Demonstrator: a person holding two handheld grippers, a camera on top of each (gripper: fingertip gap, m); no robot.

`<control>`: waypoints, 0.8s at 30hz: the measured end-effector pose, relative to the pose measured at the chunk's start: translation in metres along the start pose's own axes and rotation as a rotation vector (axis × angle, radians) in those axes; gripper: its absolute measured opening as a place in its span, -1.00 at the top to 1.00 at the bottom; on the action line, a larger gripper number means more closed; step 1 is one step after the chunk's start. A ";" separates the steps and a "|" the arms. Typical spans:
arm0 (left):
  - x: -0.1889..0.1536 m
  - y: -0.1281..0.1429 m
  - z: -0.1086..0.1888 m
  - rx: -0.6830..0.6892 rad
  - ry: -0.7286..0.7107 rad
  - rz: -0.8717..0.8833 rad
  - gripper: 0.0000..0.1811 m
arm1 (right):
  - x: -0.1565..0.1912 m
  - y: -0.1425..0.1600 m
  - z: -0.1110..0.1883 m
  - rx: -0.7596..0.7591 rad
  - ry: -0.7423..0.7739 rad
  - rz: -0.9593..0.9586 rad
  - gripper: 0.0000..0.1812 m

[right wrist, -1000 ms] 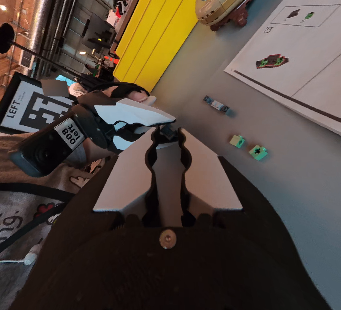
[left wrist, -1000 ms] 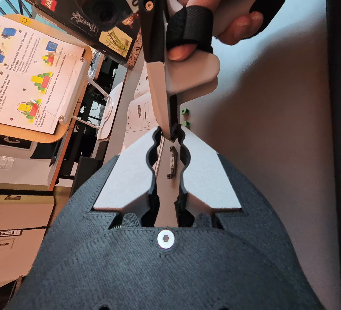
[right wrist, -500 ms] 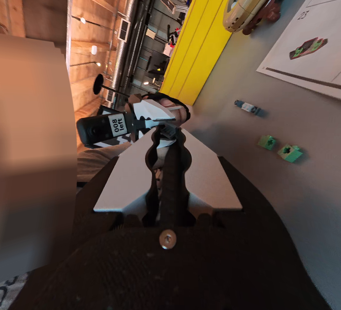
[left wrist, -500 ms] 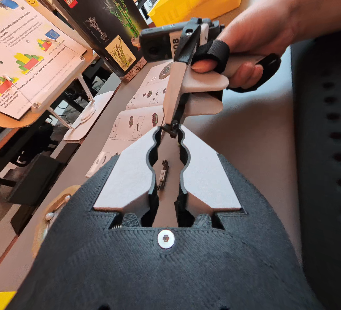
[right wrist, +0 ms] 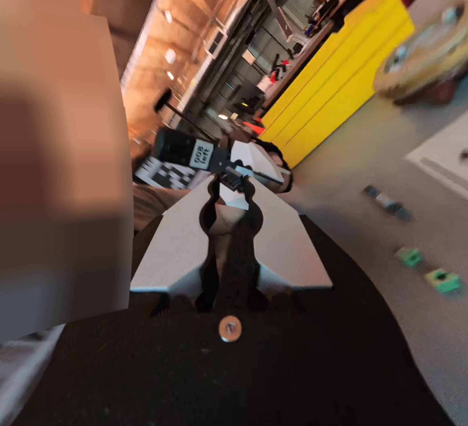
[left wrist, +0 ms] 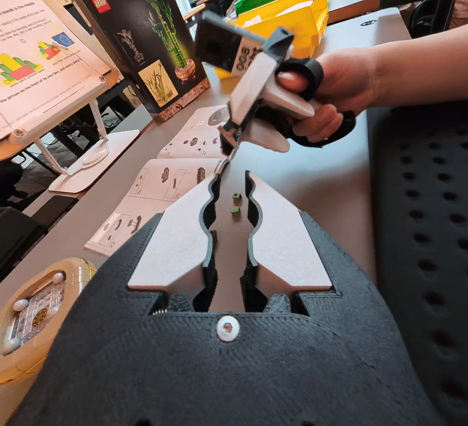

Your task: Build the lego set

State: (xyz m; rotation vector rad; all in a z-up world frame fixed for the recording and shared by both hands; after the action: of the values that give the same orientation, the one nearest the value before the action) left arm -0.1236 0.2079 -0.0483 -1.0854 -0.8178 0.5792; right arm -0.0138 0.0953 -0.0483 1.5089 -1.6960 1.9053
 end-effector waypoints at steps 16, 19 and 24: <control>-0.003 -0.006 0.009 -0.086 0.054 -0.072 0.94 | 0.033 0.008 -0.009 0.119 0.240 0.658 0.81; -0.006 -0.006 0.009 -0.098 0.069 -0.074 0.97 | 0.028 0.009 -0.010 0.131 0.258 0.623 0.81; -0.005 -0.005 0.008 -0.080 0.063 -0.070 1.00 | 0.026 0.009 -0.010 0.139 0.271 0.618 0.81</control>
State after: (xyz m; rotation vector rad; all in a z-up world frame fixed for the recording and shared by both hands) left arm -0.1334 0.2062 -0.0430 -1.1377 -0.8266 0.4542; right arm -0.0381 0.0879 -0.0329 0.7422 -2.0868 2.4191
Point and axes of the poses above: each gripper's, where its closed fingertips meet, z back along the fingers, y out of its underside, x = y × z across the jaws, the point moved 9 cm from there along z, back along the fingers, and after that the axes turned 2 degrees about z, right-handed, at the moved point
